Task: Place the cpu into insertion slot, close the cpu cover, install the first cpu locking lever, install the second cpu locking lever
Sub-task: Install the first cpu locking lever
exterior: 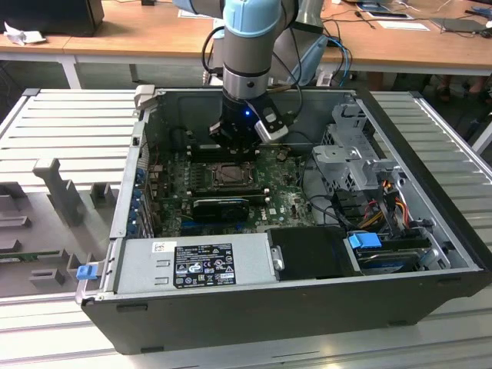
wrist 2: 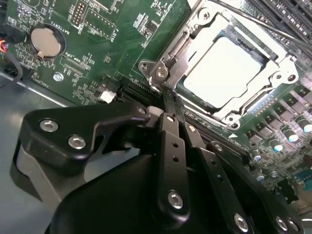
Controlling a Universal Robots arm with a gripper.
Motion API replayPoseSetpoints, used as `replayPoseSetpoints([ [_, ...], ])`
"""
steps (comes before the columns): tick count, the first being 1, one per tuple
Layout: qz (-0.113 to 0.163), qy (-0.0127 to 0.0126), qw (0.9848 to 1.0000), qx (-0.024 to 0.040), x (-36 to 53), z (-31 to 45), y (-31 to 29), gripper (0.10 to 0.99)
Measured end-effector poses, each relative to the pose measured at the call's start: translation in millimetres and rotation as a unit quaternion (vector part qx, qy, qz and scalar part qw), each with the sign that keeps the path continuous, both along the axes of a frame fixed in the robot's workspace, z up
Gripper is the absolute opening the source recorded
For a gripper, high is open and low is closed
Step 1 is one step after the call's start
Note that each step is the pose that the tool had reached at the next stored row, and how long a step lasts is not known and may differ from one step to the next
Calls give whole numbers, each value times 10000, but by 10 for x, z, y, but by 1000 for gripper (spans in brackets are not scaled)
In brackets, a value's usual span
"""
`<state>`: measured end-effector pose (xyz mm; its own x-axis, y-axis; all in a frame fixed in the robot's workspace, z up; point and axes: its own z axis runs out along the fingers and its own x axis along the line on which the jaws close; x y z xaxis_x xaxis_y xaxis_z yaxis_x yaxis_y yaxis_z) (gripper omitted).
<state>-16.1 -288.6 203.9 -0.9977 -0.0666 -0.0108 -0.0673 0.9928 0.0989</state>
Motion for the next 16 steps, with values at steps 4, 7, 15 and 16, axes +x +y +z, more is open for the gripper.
replayPoseSetpoints([
  [4,0,3,10000,-2,0,114,0,106],
  [7,1,3,10000,-2,0,114,-18,106],
  [15,0,3,10000,-2,0,113,-60,106],
  [16,0,3,10000,-2,0,113,-63,106],
])
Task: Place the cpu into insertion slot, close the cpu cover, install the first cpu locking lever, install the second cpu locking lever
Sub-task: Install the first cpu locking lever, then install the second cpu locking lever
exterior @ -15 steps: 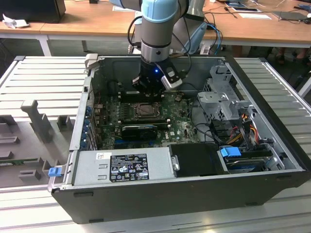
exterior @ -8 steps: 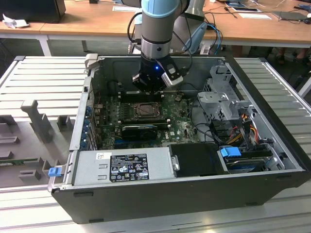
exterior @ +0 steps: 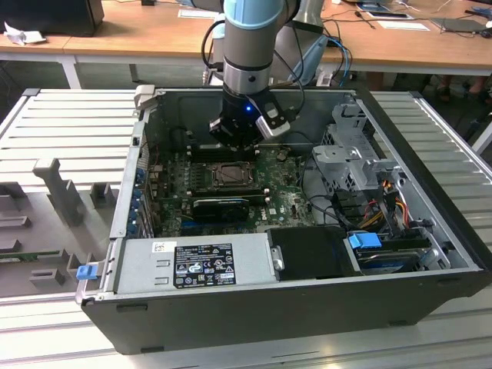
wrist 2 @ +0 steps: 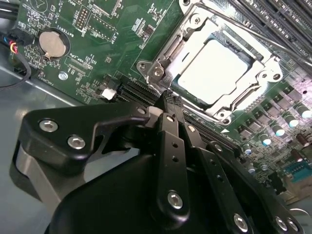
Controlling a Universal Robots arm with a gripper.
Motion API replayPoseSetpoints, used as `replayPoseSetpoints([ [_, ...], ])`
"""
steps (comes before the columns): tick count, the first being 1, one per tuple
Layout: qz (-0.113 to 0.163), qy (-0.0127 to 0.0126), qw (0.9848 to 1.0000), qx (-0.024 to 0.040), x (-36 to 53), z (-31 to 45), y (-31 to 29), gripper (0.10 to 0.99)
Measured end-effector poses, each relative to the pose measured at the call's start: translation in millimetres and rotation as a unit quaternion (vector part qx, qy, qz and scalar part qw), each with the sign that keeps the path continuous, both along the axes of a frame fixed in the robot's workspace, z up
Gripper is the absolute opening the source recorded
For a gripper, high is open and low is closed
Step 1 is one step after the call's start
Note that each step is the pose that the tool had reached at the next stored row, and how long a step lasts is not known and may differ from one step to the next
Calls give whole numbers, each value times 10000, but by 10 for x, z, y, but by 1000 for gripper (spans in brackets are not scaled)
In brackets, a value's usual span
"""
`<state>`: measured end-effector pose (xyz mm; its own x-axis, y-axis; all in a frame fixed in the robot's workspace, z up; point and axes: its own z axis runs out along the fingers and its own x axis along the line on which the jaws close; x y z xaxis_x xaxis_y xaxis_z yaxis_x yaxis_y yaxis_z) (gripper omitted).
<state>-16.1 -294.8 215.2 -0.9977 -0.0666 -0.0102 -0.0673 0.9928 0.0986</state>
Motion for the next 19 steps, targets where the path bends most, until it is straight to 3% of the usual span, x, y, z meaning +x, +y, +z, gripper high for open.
replayPoseSetpoints([
  [19,0,1,10000,-1,0,3,-108,106],
])
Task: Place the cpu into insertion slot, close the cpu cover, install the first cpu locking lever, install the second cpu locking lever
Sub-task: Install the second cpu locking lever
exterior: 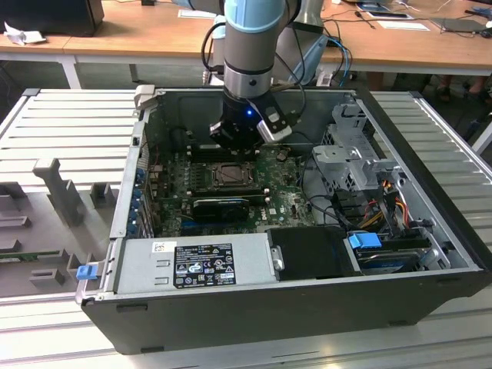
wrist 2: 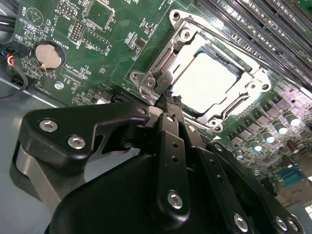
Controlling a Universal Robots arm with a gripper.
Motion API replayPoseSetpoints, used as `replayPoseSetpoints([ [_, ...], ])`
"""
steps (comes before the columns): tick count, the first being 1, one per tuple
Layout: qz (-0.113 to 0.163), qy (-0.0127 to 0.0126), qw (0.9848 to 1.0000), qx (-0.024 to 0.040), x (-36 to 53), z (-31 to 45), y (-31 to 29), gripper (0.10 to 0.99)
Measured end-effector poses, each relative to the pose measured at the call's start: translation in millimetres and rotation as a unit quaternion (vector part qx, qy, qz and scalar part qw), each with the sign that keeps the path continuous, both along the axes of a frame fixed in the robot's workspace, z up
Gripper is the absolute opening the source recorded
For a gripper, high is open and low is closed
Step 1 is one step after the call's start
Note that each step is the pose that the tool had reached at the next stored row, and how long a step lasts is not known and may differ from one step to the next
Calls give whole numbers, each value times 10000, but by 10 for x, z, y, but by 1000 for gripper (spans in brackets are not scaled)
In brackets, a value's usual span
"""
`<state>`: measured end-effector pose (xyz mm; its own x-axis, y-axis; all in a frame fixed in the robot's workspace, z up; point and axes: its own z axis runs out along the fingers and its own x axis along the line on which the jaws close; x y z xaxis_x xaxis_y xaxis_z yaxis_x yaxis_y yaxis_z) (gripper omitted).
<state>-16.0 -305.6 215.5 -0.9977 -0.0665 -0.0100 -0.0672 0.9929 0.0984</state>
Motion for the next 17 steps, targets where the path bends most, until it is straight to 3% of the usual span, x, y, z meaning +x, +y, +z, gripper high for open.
replayPoseSetpoints([
  [4,1,0,10000,0,0,94,-1,106],
  [11,1,-1,10000,1,0,91,-127,106],
  [15,1,0,10000,0,0,108,-151,106],
  [17,0,0,10000,0,0,152,-157,106],
])
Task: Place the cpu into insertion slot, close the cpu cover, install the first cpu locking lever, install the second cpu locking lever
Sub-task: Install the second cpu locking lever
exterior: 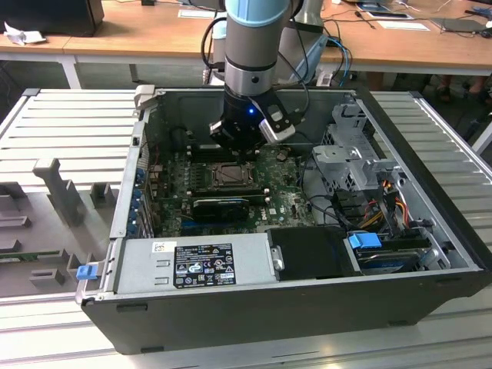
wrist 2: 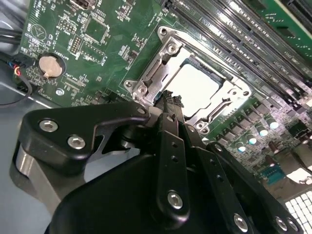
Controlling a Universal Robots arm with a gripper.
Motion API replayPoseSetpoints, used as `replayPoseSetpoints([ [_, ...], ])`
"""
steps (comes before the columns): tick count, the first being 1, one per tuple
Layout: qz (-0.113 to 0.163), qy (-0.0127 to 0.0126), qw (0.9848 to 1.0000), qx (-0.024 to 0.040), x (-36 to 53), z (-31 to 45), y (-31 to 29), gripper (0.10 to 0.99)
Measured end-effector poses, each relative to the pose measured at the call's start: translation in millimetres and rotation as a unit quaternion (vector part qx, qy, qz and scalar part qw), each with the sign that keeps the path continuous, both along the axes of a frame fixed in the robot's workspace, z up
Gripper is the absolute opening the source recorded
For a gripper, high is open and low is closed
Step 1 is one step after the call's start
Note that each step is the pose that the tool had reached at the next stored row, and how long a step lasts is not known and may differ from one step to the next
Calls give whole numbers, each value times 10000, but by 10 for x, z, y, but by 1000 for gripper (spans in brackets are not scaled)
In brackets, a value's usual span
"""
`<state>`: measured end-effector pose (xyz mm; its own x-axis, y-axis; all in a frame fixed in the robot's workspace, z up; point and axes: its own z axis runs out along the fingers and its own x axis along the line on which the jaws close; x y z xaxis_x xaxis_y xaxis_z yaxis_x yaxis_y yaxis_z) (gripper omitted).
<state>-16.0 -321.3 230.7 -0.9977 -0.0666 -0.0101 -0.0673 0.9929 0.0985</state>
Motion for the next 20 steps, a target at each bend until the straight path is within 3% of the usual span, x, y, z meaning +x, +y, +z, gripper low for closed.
replayPoseSetpoints([
  [5,1,0,10000,1,1,208,-5,106],
  [9,0,0,10000,1,-1,201,-69,106],
  [17,1,1,10000,0,-2,177,-104,106],
  [19,1,10,10000,0,-2,172,-124,106],
  [20,0,32,10000,7,-2,169,-133,106],
])
